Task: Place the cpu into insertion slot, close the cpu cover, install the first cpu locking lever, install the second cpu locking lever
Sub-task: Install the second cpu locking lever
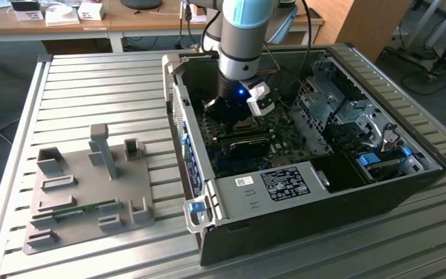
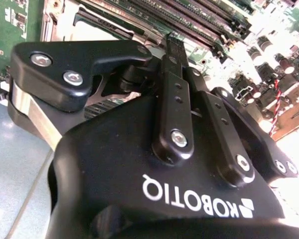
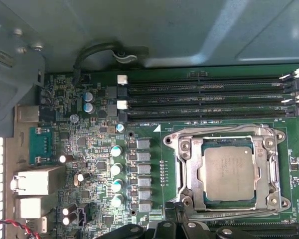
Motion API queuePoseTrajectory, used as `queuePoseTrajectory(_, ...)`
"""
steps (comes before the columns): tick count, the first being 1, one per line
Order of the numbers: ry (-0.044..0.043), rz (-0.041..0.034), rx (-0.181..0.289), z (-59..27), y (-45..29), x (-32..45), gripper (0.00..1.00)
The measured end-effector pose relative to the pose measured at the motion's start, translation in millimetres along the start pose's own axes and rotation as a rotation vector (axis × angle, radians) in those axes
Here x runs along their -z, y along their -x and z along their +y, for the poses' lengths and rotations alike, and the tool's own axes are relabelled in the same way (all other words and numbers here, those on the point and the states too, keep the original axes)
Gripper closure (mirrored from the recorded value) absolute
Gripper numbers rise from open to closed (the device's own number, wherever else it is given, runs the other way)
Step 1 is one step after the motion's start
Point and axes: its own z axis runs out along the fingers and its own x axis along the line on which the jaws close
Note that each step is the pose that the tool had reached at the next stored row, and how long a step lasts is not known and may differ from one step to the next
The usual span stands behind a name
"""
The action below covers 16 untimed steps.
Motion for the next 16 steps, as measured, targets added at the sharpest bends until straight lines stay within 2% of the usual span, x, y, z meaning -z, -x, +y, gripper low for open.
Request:
queuePoseTrajectory(8,0.0063,0.0002,0.000,-0.1,-0.9,-1.8,0.89)
queuePoseTrajectory(16,0.0080,0.0005,0.000,-0.3,-1.9,-3.7,0.89)
